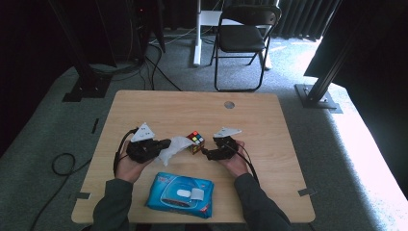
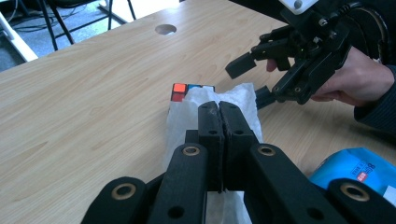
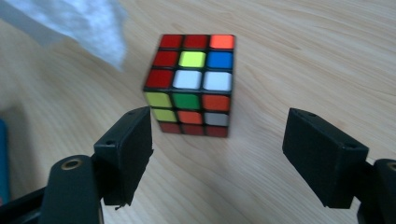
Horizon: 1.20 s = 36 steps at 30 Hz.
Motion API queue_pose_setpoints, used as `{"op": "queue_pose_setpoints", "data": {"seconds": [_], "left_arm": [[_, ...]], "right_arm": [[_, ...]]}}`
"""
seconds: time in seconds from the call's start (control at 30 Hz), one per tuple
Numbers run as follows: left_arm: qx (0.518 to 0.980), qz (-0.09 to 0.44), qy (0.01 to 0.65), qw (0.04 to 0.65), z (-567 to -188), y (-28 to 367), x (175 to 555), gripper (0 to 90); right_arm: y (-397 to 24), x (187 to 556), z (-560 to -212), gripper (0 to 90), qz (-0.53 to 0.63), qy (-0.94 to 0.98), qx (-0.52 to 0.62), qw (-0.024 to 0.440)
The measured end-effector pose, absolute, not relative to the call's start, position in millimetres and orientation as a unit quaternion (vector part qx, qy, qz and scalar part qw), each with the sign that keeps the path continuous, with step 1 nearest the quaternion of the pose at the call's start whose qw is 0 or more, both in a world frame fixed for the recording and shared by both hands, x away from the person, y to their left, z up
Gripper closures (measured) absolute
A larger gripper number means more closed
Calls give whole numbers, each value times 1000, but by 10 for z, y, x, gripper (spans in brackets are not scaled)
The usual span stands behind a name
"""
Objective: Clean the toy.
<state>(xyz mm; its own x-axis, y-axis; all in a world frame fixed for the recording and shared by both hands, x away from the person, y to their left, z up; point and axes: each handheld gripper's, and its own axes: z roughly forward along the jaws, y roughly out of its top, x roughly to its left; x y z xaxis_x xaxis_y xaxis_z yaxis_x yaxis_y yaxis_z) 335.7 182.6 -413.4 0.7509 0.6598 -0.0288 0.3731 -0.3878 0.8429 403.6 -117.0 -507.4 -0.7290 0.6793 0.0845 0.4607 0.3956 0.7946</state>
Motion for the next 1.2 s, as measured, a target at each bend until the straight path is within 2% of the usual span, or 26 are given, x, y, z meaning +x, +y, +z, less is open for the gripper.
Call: {"op": "queue_pose_setpoints", "data": {"seconds": [0.5, 0.7, 0.87, 1.1, 1.2], "left_arm": [[812, 159, 320, 461, -4116, 1835, 3389, 886], [810, 160, 319, 465, -4089, 1844, 3385, 884], [811, 161, 319, 464, -4086, 1847, 3387, 884], [811, 160, 319, 463, -4096, 1843, 3398, 884], [812, 159, 320, 463, -4103, 1834, 3408, 884]], "right_arm": [[-829, 4104, -5214, 142, 414, 833, 342, 130], [-721, 4147, -5271, 141, 409, 835, 339, 144], [-675, 4191, -5305, 157, 411, 836, 330, 151], [-660, 4244, -5352, 264, 405, 837, 333, 156], [-673, 4250, -5369, 281, 408, 836, 333, 155]]}}
